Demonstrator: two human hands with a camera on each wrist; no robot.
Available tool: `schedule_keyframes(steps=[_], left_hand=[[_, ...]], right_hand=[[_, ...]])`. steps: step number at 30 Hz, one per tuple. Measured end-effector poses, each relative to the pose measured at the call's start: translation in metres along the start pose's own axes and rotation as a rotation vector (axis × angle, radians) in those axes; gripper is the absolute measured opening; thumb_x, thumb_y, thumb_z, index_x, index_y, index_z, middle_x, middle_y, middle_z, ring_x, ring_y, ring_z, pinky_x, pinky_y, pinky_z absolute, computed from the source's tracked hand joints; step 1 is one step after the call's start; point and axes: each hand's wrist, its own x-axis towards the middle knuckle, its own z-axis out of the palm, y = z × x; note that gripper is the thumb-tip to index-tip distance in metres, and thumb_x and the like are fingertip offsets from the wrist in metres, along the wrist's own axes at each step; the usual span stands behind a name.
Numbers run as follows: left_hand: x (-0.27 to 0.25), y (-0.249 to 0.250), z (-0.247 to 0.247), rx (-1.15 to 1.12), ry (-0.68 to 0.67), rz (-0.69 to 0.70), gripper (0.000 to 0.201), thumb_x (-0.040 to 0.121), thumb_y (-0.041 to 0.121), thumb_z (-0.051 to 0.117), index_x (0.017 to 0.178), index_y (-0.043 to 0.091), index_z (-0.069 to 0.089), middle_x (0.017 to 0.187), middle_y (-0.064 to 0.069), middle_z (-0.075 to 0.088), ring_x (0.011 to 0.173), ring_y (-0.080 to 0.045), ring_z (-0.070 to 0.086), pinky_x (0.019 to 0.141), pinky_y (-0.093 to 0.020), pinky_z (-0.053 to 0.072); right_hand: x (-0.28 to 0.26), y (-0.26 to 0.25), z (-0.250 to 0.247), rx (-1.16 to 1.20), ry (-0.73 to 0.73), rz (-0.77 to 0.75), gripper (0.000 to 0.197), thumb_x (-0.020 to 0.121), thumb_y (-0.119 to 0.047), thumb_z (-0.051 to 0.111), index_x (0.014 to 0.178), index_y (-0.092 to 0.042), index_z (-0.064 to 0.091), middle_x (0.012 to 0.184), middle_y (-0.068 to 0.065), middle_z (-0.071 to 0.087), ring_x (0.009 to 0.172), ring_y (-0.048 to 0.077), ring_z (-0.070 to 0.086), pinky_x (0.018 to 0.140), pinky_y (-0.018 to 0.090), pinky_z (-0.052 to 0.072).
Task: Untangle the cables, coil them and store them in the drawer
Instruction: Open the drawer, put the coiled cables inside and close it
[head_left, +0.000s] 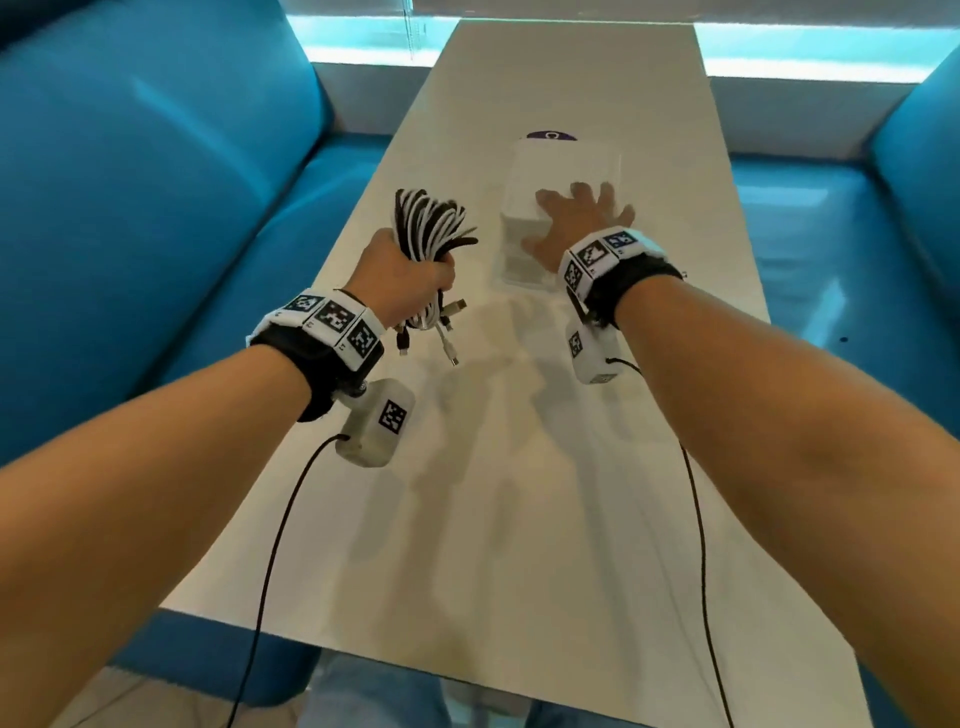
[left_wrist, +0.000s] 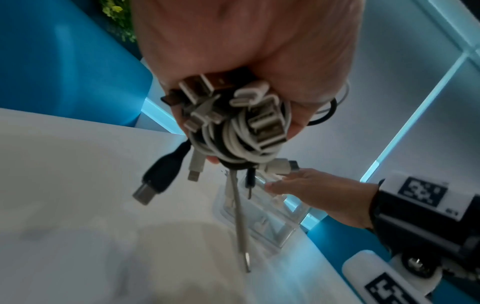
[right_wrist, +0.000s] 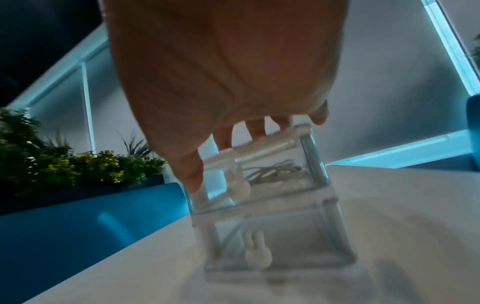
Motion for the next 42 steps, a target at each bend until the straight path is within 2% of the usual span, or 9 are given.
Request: schedule_keyframes(steps=[7,14,19,22,25,28,33,38,42], left_hand=[[-0.009,0.007,0.017,0.204,-0.019,0.093,0.011,0.075,0.020,0.064,0.083,0.014,0.062,0.070,0.002,0.059,0.063,-0.013,0.056,0.049,-0.020,0.039],[-0.039,0.024,0.022,0.530,-0.128,0.214,0.017,0.076,0.034,0.067,0.080,0.021,0.058,0.073,0.000,0.060,0.076,-0.027,0.061,0.069,-0.032,0.049],[-0.070,0.032,0.017,0.788,-0.202,0.285,0.026,0.076,0.037,0.068,0.092,0.021,0.054,0.082,-0.004,0.059,0.078,-0.028,0.056,0.072,-0.032,0.044],[-0.091,0.028,0.013,0.837,-0.176,0.356,0.022,0.076,0.039,0.068,0.088,0.025,0.055,0.075,-0.001,0.056,0.074,-0.027,0.055,0.071,-0.032,0.044],[-0.106,0.022,0.010,0.818,-0.177,0.372,0.019,0.079,0.037,0.067,0.082,0.027,0.050,0.069,0.003,0.052,0.074,-0.027,0.054,0.069,-0.031,0.041],[-0.114,0.020,0.009,0.770,-0.183,0.378,0.019,0.081,0.037,0.065,0.083,0.024,0.052,0.071,0.000,0.055,0.076,-0.029,0.056,0.070,-0.032,0.042],[-0.124,0.013,0.008,0.675,-0.181,0.341,0.022,0.079,0.035,0.068,0.086,0.021,0.052,0.083,-0.005,0.061,0.082,-0.030,0.059,0.072,-0.033,0.047],[-0.128,0.008,0.006,0.654,-0.190,0.339,0.027,0.078,0.043,0.069,0.089,0.024,0.054,0.083,-0.001,0.058,0.087,-0.028,0.060,0.070,-0.030,0.042],[-0.131,0.006,0.007,0.680,-0.175,0.383,0.037,0.080,0.045,0.069,0.107,0.021,0.062,0.097,-0.005,0.067,0.095,-0.029,0.062,0.075,-0.030,0.043]], right_hand=[[-0.045,0.003,0.006,0.038,0.063,-0.109,0.056,0.088,-0.030,0.057,0.140,-0.038,0.037,0.147,0.001,0.030,0.140,0.031,0.019,0.104,0.053,0.034],[-0.142,-0.009,0.012,-0.040,0.077,-0.192,0.049,0.090,-0.035,0.054,0.137,-0.030,0.042,0.143,0.003,0.031,0.137,0.033,0.018,0.096,0.053,0.037],[-0.182,-0.005,0.017,0.084,0.075,-0.209,0.050,0.087,-0.033,0.058,0.136,-0.026,0.047,0.146,0.000,0.034,0.140,0.028,0.020,0.101,0.052,0.039],[-0.202,0.002,0.023,0.563,0.249,-0.143,0.037,0.082,-0.029,0.066,0.117,-0.019,0.063,0.127,0.002,0.053,0.119,0.018,0.049,0.097,0.034,0.044],[-0.230,0.004,0.029,0.854,0.439,0.038,0.030,0.082,-0.017,0.067,0.112,-0.017,0.064,0.118,0.001,0.054,0.106,0.010,0.052,0.086,0.005,0.035],[-0.251,-0.001,0.042,0.994,0.396,0.195,0.038,0.083,-0.008,0.058,0.116,-0.026,0.054,0.117,0.002,0.048,0.103,0.009,0.050,0.090,0.020,0.044],[-0.256,-0.008,0.054,1.187,0.451,0.437,0.038,0.083,-0.005,0.057,0.113,-0.019,0.040,0.096,-0.001,0.051,0.076,0.007,0.053,0.061,0.016,0.041],[-0.257,-0.027,0.082,1.188,0.046,0.590,0.035,0.058,-0.029,0.070,0.086,-0.029,0.050,0.103,0.010,0.068,0.089,0.029,0.065,0.085,0.048,0.055],[-0.247,-0.035,0.086,1.169,0.096,0.652,0.026,0.064,-0.034,0.077,0.078,-0.018,0.062,0.091,0.009,0.072,0.086,0.032,0.068,0.081,0.039,0.056]])
